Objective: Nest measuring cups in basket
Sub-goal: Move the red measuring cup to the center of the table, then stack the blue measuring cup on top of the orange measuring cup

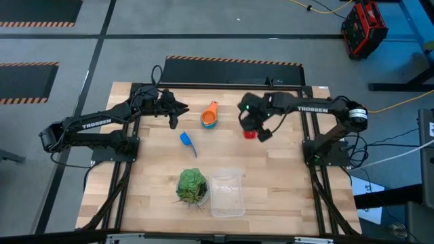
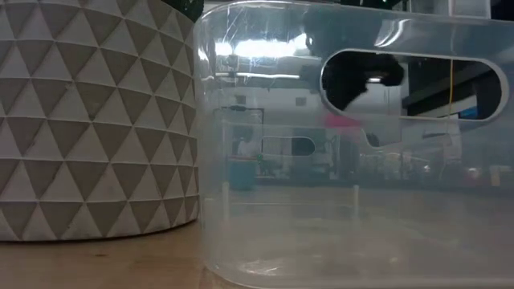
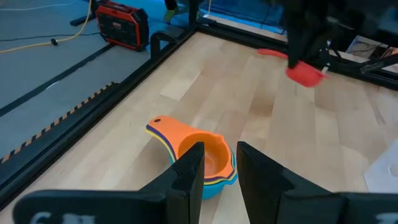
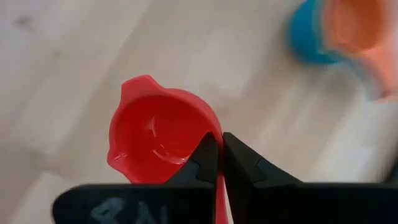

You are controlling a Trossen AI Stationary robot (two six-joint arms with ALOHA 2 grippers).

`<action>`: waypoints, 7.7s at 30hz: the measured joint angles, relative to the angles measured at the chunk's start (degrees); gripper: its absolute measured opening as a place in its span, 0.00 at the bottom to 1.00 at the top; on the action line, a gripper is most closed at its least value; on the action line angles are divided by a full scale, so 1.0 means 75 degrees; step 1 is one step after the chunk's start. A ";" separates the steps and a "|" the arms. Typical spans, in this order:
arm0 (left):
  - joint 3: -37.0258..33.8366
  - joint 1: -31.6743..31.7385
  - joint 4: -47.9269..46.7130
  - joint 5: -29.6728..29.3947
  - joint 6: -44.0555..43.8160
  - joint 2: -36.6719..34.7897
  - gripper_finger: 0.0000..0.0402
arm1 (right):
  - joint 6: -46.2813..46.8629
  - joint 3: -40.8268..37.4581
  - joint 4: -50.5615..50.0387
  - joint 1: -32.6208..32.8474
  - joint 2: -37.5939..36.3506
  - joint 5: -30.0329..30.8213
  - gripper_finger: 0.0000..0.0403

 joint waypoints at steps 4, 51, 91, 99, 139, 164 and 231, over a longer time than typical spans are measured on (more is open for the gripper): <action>0.0000 0.0001 -0.0003 0.0002 -0.0009 0.0000 0.21 | -0.0806 0.0452 0.0411 -0.0303 0.0038 0.0002 0.03; 0.0000 -0.0456 -0.0017 -0.0018 -0.0012 0.0003 0.21 | -0.1747 0.1736 0.1925 0.0397 0.3171 -0.1096 0.22; 0.2627 -0.2505 -0.0342 -0.1083 -0.0488 0.1905 0.22 | 0.1295 0.0362 -0.0183 -0.0112 -0.0941 -0.0681 0.29; 0.4581 -0.2632 -0.2984 -0.1368 -0.1471 0.3644 0.22 | 0.1330 -0.1524 0.0852 -0.0359 -0.1971 -0.0679 0.29; 0.4913 -0.2638 -0.4987 -0.0983 -0.4140 0.5220 0.22 | 0.1890 -0.3912 0.3359 -0.0535 -0.2317 -0.0761 0.29; 0.4911 -0.1385 -0.7083 0.0617 -0.6056 0.5211 0.22 | 0.1872 -0.3912 0.3406 -0.0535 -0.2314 -0.0764 0.29; 0.4915 -0.4405 -0.6192 -0.1643 -1.1015 0.6983 0.22 | 0.1805 -0.3906 0.3593 -0.0532 -0.2311 -0.0764 0.29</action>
